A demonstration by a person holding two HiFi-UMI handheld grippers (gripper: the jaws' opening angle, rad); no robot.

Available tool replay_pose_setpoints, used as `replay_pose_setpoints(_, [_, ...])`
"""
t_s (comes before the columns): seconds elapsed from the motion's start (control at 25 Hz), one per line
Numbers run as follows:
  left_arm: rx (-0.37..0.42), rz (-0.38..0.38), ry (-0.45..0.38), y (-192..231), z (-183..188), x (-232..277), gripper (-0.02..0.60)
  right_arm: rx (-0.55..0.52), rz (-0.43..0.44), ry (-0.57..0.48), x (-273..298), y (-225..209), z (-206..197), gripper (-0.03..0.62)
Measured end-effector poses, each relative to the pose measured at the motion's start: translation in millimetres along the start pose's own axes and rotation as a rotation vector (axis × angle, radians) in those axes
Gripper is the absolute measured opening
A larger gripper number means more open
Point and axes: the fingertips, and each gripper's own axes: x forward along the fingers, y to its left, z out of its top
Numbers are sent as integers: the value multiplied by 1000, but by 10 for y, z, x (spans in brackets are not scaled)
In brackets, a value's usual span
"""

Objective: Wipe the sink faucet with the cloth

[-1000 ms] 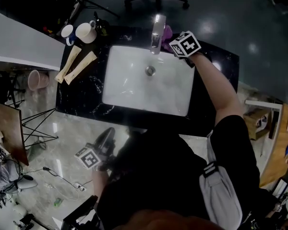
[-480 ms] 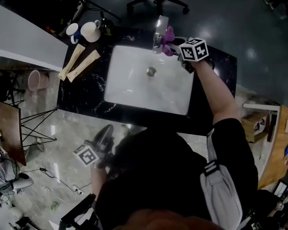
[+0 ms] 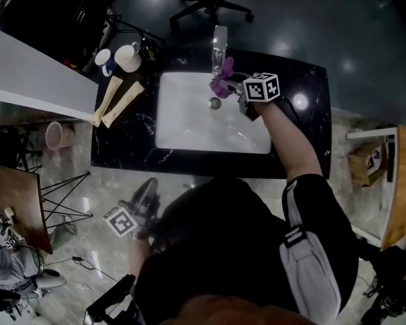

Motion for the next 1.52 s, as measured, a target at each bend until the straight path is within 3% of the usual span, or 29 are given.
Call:
replay_pose_setpoints(0.2, [13, -37, 42, 50, 24, -52, 0, 93, 33, -105, -195, 342, -124, 117])
replay_pose_setpoints(0.4, [35, -107, 101, 47, 8, -47, 0, 120, 83, -219, -508, 963, -87, 117])
replay_pose_setpoints(0.64, [68, -203, 199, -19, -126, -59, 0, 201, 34, -271, -1034, 1590, -379, 118])
replay_pose_setpoints(0.84, [72, -275, 308, -68, -360, -113, 0, 253, -213, -262, -1645, 1689, -1142, 118])
replay_pose_setpoints(1.12, [80, -362, 512, -89, -969, -66, 0, 247, -733, -116, -2819, 1464, -2171, 120])
replay_pose_setpoints(1.28, [89, -419, 540, -288, -1120, -121, 0, 181, -947, 0, -3425, 1226, -2273, 120])
replay_pose_setpoints(1.52, [111, -374, 457, -377, -1090, -295, 0, 107, -1089, 178, -3754, 443, -2047, 121])
